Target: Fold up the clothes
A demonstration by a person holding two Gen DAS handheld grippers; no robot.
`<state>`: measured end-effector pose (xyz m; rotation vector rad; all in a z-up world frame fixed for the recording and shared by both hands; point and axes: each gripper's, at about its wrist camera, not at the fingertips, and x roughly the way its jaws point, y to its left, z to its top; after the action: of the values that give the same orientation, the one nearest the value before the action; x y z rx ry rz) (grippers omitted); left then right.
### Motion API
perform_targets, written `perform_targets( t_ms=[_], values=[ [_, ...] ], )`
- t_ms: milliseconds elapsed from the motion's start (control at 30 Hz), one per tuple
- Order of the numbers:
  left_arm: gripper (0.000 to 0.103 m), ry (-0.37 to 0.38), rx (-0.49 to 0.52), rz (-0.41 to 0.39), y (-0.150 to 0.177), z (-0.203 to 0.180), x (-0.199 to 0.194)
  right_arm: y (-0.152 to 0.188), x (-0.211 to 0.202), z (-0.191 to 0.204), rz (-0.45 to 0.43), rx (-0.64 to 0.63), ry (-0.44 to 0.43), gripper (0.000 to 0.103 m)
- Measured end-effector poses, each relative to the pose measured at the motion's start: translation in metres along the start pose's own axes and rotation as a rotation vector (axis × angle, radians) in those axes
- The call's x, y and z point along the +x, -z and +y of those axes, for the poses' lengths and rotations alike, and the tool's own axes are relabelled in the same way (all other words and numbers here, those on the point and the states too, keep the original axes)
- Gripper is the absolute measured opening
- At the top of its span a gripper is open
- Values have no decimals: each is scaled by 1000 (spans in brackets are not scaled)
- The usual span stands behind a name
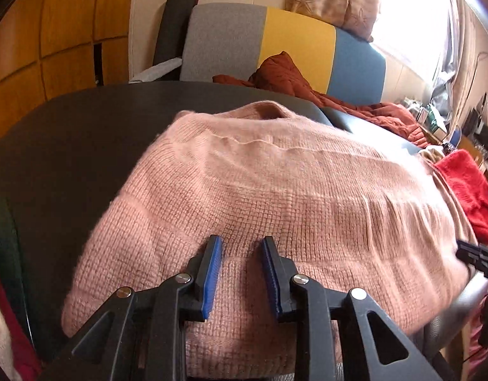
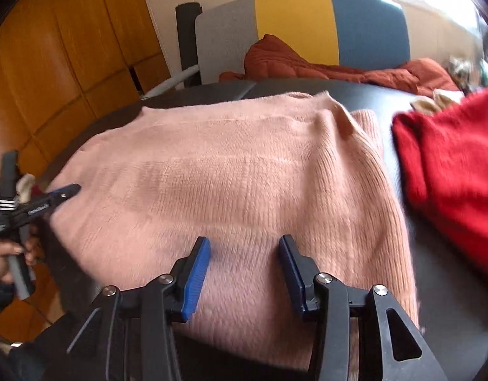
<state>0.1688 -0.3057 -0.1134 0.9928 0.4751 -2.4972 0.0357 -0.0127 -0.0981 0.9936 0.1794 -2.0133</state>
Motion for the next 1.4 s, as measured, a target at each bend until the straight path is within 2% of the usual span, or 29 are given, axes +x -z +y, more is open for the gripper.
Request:
perform_targets(
  t_ms=[67, 133, 233, 333, 400, 467, 533, 667, 767, 900, 967, 1067, 1200, 1300, 1400],
  values=[
    [27, -19, 19, 23, -6, -2, 3, 9, -12, -3, 11, 25, -55, 47],
    [29, -60, 45, 48, -15, -7, 2, 16, -24, -5, 21, 44, -120, 58],
    [32, 7, 87, 21, -19, -33, -8, 29, -57, -13, -9, 73, -192, 77],
    [35, 74, 129, -6, -24, -59, -18, 45, -89, -29, -41, 86, -209, 91],
    [36, 120, 158, -24, -27, -77, -24, 52, -98, -39, -43, 95, -218, 94],
    [39, 225, 218, -15, -32, -107, -20, 52, -97, -52, -45, 106, -227, 97],
    [41, 298, 267, 2, -30, -133, -20, 49, -94, -64, -49, 117, -240, 100],
    [41, 388, 394, 49, -18, -182, -15, 33, -73, -78, -45, 130, -312, 100],
    [41, 409, 444, 65, -12, -200, -11, 24, -57, -81, -12, 116, -380, 100],
    [41, 435, 474, 86, -8, -212, -5, 18, -43, -74, 86, 63, -490, 102],
    [41, 429, 494, 99, -3, -211, -5, 17, -37, -72, 175, 51, -585, 103],
    [41, 431, 512, 118, -1, -209, 3, 15, -32, -71, 296, 9, -636, 103],
    [41, 434, 501, 172, 8, -207, 15, 24, -29, -67, 489, -37, -766, 103],
    [42, 420, 482, 146, 15, -207, 13, 36, -29, -55, 612, -122, -773, 103],
    [43, 418, 439, 149, 14, -206, 14, 35, -35, -59, 619, -130, -712, 93]
  ],
)
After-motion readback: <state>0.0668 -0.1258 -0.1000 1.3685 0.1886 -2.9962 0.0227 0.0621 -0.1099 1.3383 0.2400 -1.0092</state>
